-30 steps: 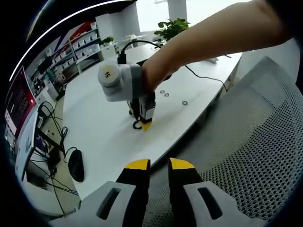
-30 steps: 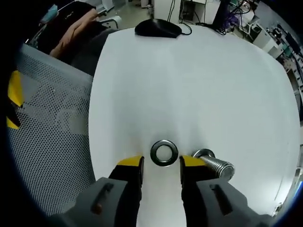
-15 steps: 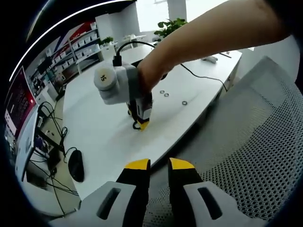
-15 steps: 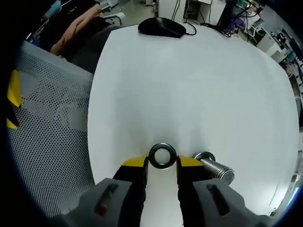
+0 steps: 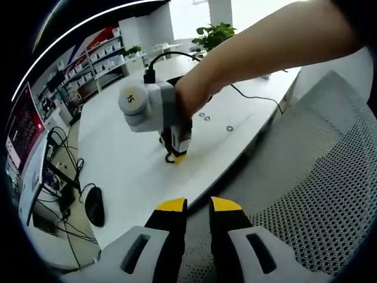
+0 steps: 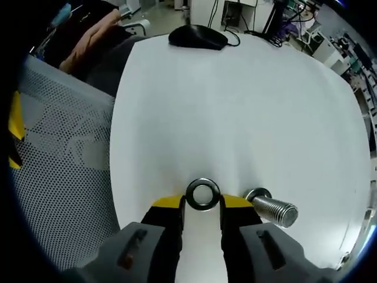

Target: Place the washer onto the threaded stud by aligning its center hole with the stud, sliding it down to the base, and recovering from edge contact or off-axis alignment until the washer reaches the visible bottom stop.

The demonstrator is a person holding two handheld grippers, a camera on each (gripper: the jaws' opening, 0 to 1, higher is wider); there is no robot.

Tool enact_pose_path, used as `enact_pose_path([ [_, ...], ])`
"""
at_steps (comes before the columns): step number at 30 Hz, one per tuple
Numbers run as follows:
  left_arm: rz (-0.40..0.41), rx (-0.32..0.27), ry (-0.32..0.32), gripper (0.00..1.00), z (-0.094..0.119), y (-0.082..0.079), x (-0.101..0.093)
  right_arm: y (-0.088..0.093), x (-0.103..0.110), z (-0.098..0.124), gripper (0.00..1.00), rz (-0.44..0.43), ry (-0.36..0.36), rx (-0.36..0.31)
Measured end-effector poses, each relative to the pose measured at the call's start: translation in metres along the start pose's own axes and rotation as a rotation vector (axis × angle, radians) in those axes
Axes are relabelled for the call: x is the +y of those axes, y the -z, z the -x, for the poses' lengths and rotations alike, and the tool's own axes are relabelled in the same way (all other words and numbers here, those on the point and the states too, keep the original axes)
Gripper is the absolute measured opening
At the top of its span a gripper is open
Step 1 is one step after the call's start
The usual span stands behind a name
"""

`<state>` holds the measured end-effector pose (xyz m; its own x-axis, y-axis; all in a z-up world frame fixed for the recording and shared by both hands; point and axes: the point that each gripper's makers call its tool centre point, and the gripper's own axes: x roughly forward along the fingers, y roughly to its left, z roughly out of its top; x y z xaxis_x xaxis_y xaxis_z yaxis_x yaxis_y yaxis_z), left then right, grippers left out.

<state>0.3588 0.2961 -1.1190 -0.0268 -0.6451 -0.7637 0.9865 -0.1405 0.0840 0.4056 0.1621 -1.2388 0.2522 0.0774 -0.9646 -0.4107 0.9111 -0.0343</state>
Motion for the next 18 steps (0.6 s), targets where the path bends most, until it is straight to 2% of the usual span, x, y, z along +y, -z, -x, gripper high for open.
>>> enact_pose_path([
  [6, 0.0, 0.0, -0.001, 0.13, 0.0, 0.0, 0.0, -0.002, -0.001, -0.001, 0.26, -0.03, -0.005, -0.026],
  [8, 0.001, 0.001, -0.002, 0.13, 0.0, 0.001, 0.001, -0.002, 0.003, -0.002, 0.26, -0.049, -0.009, -0.012],
  [10, 0.002, 0.002, -0.002, 0.13, 0.0, 0.001, 0.001, -0.002, 0.009, -0.001, 0.26, -0.018, -0.011, -0.005],
  [15, 0.002, 0.0, -0.003, 0.13, 0.0, 0.0, 0.001, -0.004, 0.0, -0.004, 0.27, -0.03, -0.014, 0.022],
  [18, 0.002, 0.0, -0.003, 0.13, 0.0, 0.0, 0.0, 0.0, 0.004, -0.003, 0.27, -0.043, -0.014, 0.04],
])
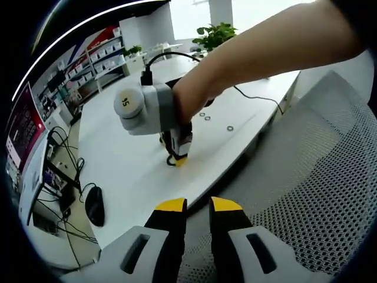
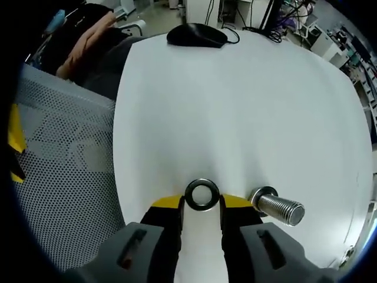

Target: Place the washer onto the threaded stud by aligning its center hole with the stud, sliding it down to the base, and recovering from edge contact or off-axis alignment until the washer reaches the visible bottom stop.

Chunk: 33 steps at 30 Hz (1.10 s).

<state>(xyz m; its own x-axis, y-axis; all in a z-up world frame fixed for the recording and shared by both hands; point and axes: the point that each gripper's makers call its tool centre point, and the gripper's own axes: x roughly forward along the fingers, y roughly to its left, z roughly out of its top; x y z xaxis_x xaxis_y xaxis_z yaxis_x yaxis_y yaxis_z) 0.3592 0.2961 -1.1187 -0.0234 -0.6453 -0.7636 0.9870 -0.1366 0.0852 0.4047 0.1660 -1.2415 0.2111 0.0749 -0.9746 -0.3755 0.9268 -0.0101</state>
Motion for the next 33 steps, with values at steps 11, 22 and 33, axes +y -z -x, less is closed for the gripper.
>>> enact_pose_path([
  [11, -0.001, -0.002, 0.0, 0.13, 0.0, 0.0, 0.0, 0.0, 0.003, 0.002, 0.24, -0.002, -0.001, -0.02],
  [22, -0.004, -0.003, 0.001, 0.13, 0.0, 0.0, 0.0, 0.004, -0.003, 0.015, 0.24, -0.024, 0.004, -0.07],
  [33, -0.005, -0.005, -0.003, 0.13, 0.0, 0.0, 0.0, 0.006, -0.023, 0.055, 0.24, -0.039, 0.018, -0.1],
])
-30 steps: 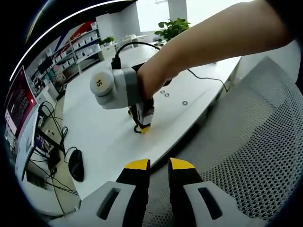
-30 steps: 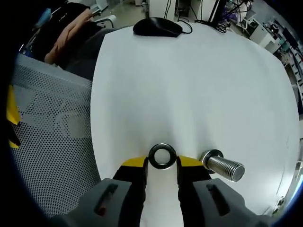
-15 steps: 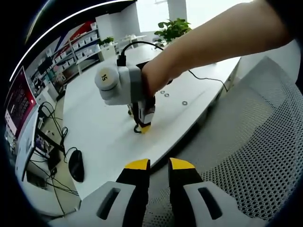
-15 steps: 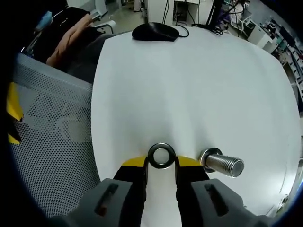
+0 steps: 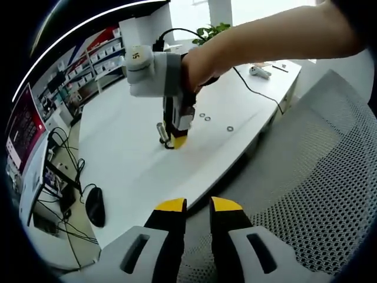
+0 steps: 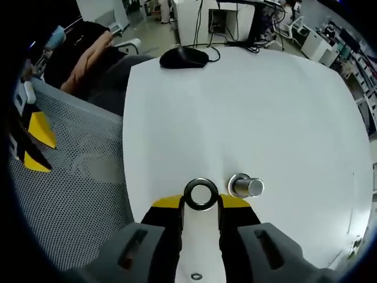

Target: Place the washer onto the threaded stud by aligning its center hole with the stud, sliding it down to the base, and recovering from edge contact or off-axis alignment until the washer reaches the visible bottom stop.

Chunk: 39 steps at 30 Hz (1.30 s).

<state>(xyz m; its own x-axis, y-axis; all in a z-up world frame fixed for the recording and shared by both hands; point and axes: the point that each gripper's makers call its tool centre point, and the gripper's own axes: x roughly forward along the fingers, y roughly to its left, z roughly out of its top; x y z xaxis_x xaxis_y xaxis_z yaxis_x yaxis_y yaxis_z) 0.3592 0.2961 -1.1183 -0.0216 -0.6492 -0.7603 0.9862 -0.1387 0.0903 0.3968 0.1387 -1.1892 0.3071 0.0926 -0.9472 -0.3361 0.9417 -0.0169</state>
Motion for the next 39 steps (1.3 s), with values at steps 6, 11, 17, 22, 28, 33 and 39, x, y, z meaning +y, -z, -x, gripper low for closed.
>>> enact_pose_path([
  [6, -0.001, 0.0, 0.0, 0.13, 0.0, 0.0, 0.0, 0.003, -0.02, 0.016, 0.24, 0.068, 0.072, 0.034],
  [11, 0.0, 0.001, 0.0, 0.13, 0.0, 0.0, 0.0, 0.0, -0.026, 0.022, 0.24, 0.063, 0.085, 0.024],
  [17, 0.0, 0.001, 0.001, 0.13, -0.001, 0.0, 0.0, -0.005, -0.032, 0.02, 0.24, 0.075, 0.101, 0.019],
  [22, 0.001, 0.003, 0.001, 0.13, 0.0, 0.001, 0.0, -0.009, -0.039, 0.015, 0.24, 0.094, 0.124, 0.024],
  [28, 0.004, 0.004, 0.002, 0.13, -0.001, 0.001, 0.0, -0.014, -0.044, 0.007, 0.24, 0.072, 0.113, 0.033],
  [33, 0.004, 0.005, 0.002, 0.13, -0.001, 0.001, 0.0, -0.014, -0.046, 0.003, 0.24, 0.063, 0.085, 0.068],
  [39, 0.005, 0.006, 0.002, 0.13, -0.001, 0.001, 0.0, -0.009, -0.041, -0.004, 0.24, 0.077, 0.059, 0.103],
])
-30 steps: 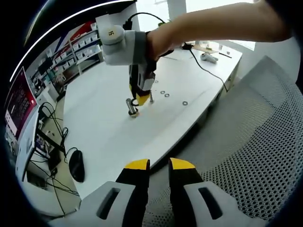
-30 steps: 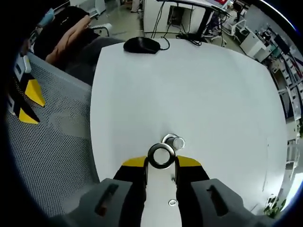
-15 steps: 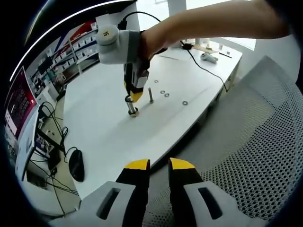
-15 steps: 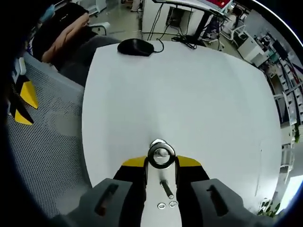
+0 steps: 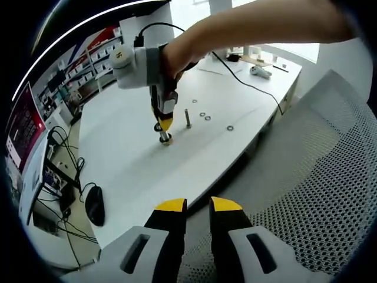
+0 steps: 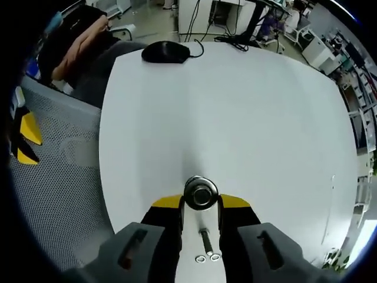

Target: Place the washer onto the threaded stud by aligning its center hole with the stud, sliding it down to the base, and recovering from edge contact or off-axis alignment until the washer reaches the visible bottom stop.

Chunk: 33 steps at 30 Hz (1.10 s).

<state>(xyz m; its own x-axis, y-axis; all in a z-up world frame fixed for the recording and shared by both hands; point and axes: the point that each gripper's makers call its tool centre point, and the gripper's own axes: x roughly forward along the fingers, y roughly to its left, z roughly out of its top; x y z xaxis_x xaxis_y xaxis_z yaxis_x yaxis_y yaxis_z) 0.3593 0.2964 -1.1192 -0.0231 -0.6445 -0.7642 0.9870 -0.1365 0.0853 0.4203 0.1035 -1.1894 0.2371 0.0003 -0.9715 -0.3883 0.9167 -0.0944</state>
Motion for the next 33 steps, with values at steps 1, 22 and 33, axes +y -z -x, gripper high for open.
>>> enact_pose_path([
  [1, 0.0, 0.0, 0.0, 0.13, 0.0, 0.0, 0.0, 0.0, 0.0, -0.001, 0.24, -0.001, 0.001, 0.005],
  [22, 0.008, 0.006, -0.003, 0.13, 0.0, 0.001, 0.0, 0.017, 0.001, -0.022, 0.04, 0.003, -0.005, 0.064],
  [33, 0.009, 0.006, -0.004, 0.13, 0.0, 0.001, 0.0, 0.015, 0.007, -0.009, 0.04, -0.017, -0.006, -0.004],
])
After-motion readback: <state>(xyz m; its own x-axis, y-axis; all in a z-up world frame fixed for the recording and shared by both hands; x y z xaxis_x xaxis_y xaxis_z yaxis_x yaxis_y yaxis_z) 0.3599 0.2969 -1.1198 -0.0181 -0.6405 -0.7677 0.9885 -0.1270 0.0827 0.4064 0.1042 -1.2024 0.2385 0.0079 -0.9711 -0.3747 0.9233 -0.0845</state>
